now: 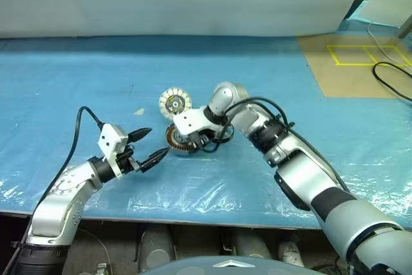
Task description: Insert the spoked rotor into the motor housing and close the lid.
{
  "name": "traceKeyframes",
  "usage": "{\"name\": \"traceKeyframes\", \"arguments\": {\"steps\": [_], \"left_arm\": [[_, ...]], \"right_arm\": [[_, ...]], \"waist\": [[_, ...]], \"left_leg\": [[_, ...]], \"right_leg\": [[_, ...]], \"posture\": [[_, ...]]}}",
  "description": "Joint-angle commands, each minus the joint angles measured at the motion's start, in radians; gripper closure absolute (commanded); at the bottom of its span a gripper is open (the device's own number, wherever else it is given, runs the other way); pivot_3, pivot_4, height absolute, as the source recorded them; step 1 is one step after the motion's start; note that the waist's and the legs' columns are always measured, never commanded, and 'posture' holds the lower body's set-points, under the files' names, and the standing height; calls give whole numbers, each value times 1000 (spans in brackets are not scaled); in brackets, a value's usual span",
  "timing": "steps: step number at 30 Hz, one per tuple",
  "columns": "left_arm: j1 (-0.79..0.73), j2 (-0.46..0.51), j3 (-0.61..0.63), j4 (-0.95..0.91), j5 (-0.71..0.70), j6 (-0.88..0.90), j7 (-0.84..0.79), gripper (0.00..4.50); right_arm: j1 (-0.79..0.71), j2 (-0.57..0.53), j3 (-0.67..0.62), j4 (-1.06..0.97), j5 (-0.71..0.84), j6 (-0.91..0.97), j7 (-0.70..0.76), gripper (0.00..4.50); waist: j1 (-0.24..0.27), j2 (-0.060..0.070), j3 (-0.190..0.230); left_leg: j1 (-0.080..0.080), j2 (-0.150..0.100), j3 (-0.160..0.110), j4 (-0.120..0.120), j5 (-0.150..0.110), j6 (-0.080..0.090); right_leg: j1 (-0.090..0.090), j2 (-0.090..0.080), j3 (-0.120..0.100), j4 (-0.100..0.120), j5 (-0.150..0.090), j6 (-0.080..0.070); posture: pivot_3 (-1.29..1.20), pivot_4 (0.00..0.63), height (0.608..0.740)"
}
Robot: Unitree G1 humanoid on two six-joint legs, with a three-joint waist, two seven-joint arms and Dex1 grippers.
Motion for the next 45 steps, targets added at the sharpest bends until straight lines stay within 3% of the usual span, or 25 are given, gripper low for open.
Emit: {"name": "traceKeyframes", "arguments": {"steps": [1, 8, 15, 19, 30, 37, 45], "left_arm": [[-17, 19, 25, -4, -21, 8, -17, 0], [-19, 17, 12, -26, -26, 33, -15, 0], [-23, 7, -4, -34, -23, 40, -3, 0], [-27, 4, -4, -34, -28, 42, -1, 0], [-56, 0, -13, -12, -24, 38, -8, 0], [-70, 13, -3, 6, -26, 41, -25, 0], [-59, 50, 25, 0, -37, 50, -48, 0]], "right_arm": [[64, 1, 80, -126, -1, 136, 47, 2432], [56, 11, 130, -159, -5, 289, 7, 2432], [32, 30, 175, -158, -27, 383, -54, 2432], [6, 38, 171, -180, 5, 426, -40, 1309], [-193, 41, 69, -203, 135, 477, -19, 1309], [-252, -43, -5, -344, 272, 599, 19, 1309], [-114, -203, -96, -453, 392, 673, -83, 1309]], "waist": [[-1, 0, 0], [-1, 0, 0], [-2, -1, 0], [-1, 0, 0], [0, 0, 0], [2, -1, 0], [7, -2, 0]], "left_leg": [[2, 0, 0, 0, -1, -2], [14, -1, 4, -1, -1, -2], [16, -1, 4, -2, -1, -3], [19, -1, 4, -4, -1, -2], [8, -1, 4, -4, 0, -5], [3, -1, 4, -4, 0, -7], [4, -2, 4, -3, 0, -7]], "right_leg": [[1, 0, 1, 0, 0, 0], [10, 0, 5, -1, 0, 1], [11, 0, 5, -1, -1, 1], [14, 0, 6, -1, -1, 1], [4, 0, 6, -2, -1, 1], [0, 0, 5, -2, 0, 1], [1, 0, 6, -2, 0, 1]], "posture": [[0, 150, 740], [0, 150, 740], [0, 150, 740], [0, 150, 740], [0, 150, 740], [0, 150, 740], [0, 150, 740]]}}
